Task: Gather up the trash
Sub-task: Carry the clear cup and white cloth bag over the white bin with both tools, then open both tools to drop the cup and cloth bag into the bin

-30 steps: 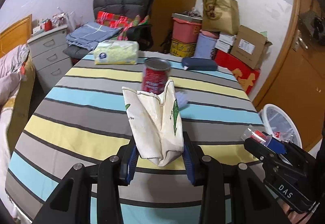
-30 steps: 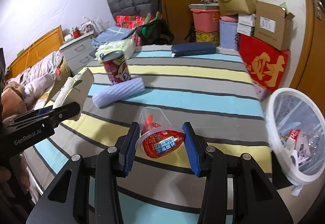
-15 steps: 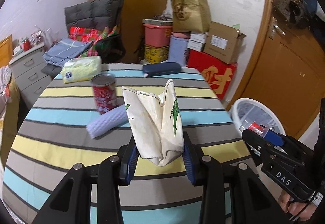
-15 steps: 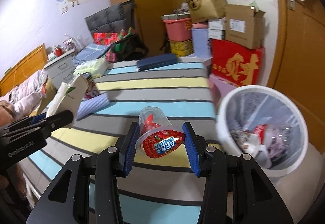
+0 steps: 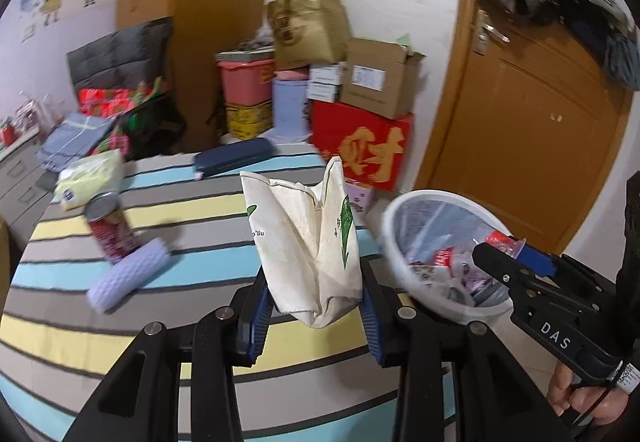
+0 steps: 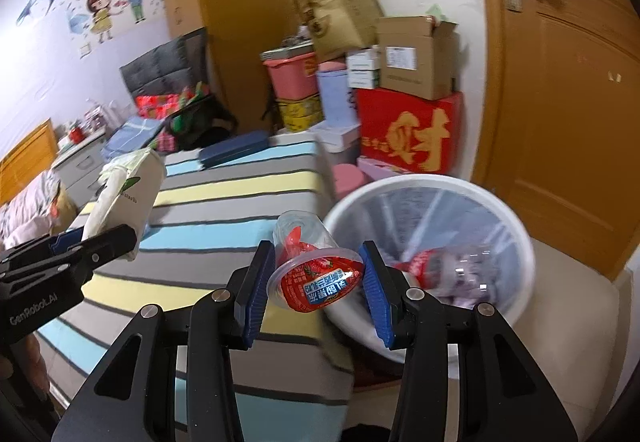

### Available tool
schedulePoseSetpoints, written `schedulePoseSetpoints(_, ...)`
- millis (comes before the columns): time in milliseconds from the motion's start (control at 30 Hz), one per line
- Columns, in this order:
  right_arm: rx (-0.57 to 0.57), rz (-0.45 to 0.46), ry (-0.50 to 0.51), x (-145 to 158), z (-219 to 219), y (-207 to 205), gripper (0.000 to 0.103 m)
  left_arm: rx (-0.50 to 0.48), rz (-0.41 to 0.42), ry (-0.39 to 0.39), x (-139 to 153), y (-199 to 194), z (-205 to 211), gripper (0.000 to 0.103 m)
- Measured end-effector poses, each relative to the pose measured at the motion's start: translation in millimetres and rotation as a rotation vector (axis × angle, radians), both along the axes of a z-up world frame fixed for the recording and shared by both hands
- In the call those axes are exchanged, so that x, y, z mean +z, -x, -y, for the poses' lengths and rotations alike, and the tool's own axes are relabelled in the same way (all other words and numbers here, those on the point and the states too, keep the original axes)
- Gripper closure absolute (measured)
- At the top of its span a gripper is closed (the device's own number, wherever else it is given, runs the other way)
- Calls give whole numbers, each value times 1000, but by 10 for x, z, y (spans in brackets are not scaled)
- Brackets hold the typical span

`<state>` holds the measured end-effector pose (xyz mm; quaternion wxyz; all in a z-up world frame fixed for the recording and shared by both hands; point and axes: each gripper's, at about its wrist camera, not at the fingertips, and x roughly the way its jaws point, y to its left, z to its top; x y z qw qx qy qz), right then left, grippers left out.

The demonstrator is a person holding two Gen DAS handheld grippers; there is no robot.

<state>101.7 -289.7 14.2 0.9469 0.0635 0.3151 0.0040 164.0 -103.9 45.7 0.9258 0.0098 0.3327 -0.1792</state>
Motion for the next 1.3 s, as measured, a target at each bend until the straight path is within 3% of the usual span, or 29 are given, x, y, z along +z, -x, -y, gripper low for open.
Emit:
schedulePoseSetpoints(633, -180, -87, -2, -207, 841, -25, 58, -233, -80, -16, -276, -248, 1224, 63)
schedulePoseSetpoints(900, -184, -147, 0, -361, 967, -100, 58, -255, -123, -48, -496, -397, 1452, 63)
schedulePoseSetpoints(1133, -189, -160, 26, -404, 1015, -179, 57, -261, -163, -5, -574, -544, 1502, 60)
schedulePoseSetpoints(1167, -187, -163, 29, -407, 1013, -195, 56, -260, -162, -6, -580, -549, 1498, 56)
schedulePoseSetpoints(1233, -194, -168, 29, -414, 1021, -204, 40, -263, -164, -9, -588, -563, 1497, 51)
schedulePoseSetpoints(1300, -200, -165, 23, -420, 1037, -206, 39, -263, -161, -10, -590, -570, 1486, 51)
